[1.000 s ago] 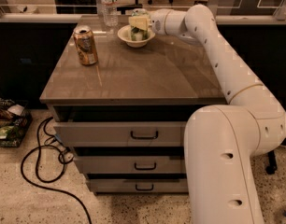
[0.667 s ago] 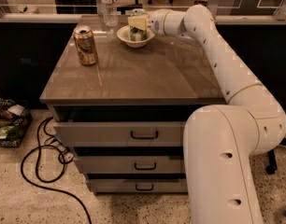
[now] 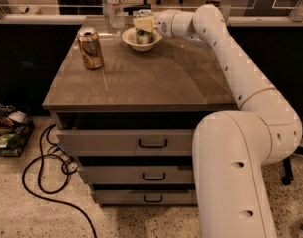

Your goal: Pick green can from paper bowl and place on counter

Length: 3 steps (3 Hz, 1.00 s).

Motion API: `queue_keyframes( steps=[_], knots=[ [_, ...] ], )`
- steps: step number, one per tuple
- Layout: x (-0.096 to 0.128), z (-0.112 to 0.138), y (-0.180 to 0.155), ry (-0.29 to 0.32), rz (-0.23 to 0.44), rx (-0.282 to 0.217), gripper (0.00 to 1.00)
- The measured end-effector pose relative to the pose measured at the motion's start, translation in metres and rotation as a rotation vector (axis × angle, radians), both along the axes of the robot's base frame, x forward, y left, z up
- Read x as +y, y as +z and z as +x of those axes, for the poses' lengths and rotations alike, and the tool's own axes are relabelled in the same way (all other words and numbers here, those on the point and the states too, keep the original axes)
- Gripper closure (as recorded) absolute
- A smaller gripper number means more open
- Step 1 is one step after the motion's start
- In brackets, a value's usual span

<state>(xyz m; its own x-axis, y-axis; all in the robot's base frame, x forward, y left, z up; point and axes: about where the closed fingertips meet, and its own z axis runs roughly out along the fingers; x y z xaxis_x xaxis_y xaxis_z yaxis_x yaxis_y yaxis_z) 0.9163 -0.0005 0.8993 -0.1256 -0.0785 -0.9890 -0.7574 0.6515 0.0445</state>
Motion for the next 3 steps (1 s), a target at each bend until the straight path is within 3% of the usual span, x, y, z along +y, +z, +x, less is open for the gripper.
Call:
queue_keyframes(
  steps=[3],
  knots=[
    [-0.012,-0.02,0.071,-0.005,-0.113,-0.056,1.0]
  ],
)
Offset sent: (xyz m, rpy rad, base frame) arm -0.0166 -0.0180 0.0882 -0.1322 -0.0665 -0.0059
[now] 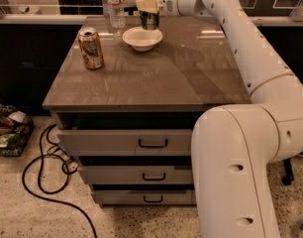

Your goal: Pick green can from paper bowl and place on counter

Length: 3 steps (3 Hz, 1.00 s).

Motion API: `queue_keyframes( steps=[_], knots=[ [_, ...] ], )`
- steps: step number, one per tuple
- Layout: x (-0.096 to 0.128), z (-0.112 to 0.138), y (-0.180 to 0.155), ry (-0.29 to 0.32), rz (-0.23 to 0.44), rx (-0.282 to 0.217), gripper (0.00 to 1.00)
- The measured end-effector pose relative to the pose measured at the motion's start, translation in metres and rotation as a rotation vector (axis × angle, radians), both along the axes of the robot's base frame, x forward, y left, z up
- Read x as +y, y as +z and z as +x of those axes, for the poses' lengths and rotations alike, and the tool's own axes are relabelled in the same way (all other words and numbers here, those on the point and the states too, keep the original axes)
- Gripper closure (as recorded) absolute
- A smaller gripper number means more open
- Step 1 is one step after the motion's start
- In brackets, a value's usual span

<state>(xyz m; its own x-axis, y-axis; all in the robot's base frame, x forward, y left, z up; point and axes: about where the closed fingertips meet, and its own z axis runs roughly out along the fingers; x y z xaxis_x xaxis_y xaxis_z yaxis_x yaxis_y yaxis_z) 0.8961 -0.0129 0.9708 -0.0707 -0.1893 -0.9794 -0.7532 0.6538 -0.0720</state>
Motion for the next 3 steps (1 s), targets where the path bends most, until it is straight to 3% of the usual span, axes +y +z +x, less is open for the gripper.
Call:
queue_keyframes(
  steps=[3],
  knots=[
    [-0.054,-0.038,0.057,-0.051,-0.024,-0.071,1.0]
  ],
)
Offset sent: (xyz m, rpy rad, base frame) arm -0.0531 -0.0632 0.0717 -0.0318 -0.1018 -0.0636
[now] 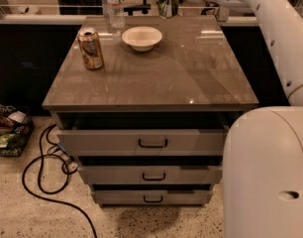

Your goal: Pick green can from paper bowl and place on counter

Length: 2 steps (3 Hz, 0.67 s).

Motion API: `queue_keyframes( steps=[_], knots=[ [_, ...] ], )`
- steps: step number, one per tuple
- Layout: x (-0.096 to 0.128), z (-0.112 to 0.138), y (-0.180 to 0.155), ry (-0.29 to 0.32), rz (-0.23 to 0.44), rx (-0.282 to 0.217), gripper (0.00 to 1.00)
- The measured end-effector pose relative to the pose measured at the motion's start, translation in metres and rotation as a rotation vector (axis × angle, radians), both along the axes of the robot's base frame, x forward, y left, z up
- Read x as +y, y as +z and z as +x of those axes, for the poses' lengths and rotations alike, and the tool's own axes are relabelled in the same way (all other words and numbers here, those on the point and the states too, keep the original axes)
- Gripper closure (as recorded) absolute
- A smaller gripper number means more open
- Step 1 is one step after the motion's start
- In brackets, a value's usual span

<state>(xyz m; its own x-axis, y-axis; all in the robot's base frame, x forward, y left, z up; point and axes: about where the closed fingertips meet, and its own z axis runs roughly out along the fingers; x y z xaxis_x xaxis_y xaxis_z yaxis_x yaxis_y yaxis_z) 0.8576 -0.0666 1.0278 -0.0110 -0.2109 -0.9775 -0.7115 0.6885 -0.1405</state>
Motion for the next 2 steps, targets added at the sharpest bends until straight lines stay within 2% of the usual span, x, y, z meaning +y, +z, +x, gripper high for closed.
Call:
queue_keyframes(
  steps=[1,2],
  knots=[
    [-0.022,-0.017,-0.001,-0.024,-0.008,0.018,1.0],
    [-0.042,-0.034,-0.017,-0.038,-0.04,0.058,1.0]
  ],
)
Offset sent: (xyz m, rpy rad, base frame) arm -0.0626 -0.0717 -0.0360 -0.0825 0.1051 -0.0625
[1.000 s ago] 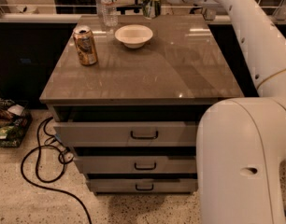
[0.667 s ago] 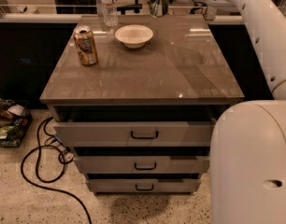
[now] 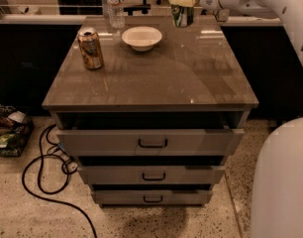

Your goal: Pick green can from paper bowl and place on counter

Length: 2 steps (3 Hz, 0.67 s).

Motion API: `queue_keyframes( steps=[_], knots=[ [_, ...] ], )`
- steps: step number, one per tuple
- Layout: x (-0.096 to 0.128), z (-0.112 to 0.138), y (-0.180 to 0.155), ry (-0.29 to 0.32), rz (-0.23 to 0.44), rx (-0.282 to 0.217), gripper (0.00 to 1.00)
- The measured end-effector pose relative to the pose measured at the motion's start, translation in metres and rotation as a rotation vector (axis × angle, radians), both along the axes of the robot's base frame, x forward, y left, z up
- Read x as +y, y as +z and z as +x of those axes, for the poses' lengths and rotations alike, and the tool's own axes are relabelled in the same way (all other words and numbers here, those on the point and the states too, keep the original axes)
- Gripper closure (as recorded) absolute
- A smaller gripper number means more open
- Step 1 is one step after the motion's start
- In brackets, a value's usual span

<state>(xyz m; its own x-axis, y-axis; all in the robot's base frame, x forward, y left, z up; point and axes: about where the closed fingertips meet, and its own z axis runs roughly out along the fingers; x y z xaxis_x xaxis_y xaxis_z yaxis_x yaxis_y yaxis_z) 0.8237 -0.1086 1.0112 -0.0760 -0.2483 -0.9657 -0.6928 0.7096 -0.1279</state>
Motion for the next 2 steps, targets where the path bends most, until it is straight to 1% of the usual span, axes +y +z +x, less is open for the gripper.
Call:
queue_keyframes(
  steps=[1,2],
  knots=[
    [-0.016,-0.012,-0.026,0.01,-0.014,0.026,1.0],
    [-0.029,-0.018,-0.054,0.041,0.002,0.023,1.0]
  ],
)
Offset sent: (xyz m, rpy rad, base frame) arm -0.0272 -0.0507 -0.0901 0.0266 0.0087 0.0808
